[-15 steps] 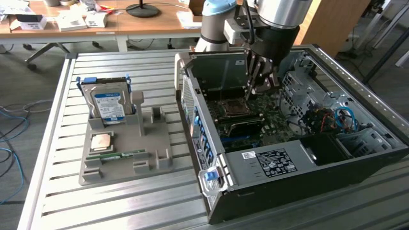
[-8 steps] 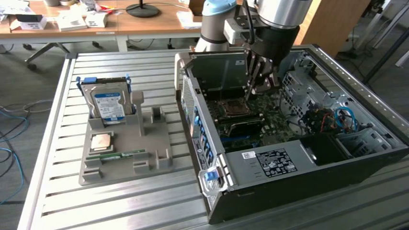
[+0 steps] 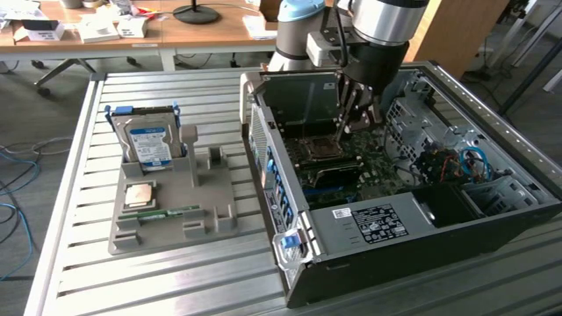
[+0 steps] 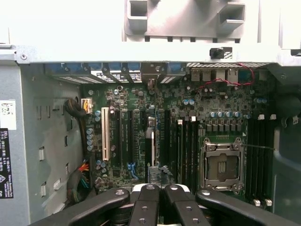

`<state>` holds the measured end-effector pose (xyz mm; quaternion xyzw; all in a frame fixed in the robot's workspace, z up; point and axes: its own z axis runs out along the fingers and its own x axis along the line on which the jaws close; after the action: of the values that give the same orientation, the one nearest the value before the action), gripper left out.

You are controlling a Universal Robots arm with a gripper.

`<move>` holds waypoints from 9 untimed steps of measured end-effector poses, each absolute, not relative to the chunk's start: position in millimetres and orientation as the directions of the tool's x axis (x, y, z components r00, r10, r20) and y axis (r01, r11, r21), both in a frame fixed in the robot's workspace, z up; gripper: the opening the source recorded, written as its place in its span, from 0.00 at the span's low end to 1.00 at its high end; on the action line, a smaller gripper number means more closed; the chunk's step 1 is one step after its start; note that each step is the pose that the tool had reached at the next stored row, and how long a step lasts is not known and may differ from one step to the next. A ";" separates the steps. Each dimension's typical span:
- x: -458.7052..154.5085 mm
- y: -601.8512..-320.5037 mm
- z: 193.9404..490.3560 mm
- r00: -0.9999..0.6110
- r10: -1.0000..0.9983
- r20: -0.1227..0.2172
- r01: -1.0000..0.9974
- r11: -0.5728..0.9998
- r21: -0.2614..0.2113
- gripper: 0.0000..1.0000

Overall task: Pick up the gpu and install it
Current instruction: 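Press down on the gpu until it lock into place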

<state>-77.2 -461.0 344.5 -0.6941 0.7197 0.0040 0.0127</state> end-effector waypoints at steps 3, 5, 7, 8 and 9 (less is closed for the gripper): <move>-77.2 -461.0 340.1 -0.036 -0.999 -0.024 -0.999 0.036 -0.012 0.11; -77.2 -461.0 337.0 -0.036 -0.999 -0.024 -0.999 0.036 -0.012 0.11; -77.2 -461.0 333.5 -0.036 -0.999 -0.024 -0.999 0.036 -0.012 0.11; -77.2 -461.0 331.7 -0.036 -0.999 -0.024 -0.999 0.036 -0.012 0.11; -77.2 -461.0 329.9 -0.036 -0.999 -0.024 -0.999 0.036 -0.012 0.11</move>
<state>-77.2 -461.0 329.9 -0.6941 0.7197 0.0040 0.0127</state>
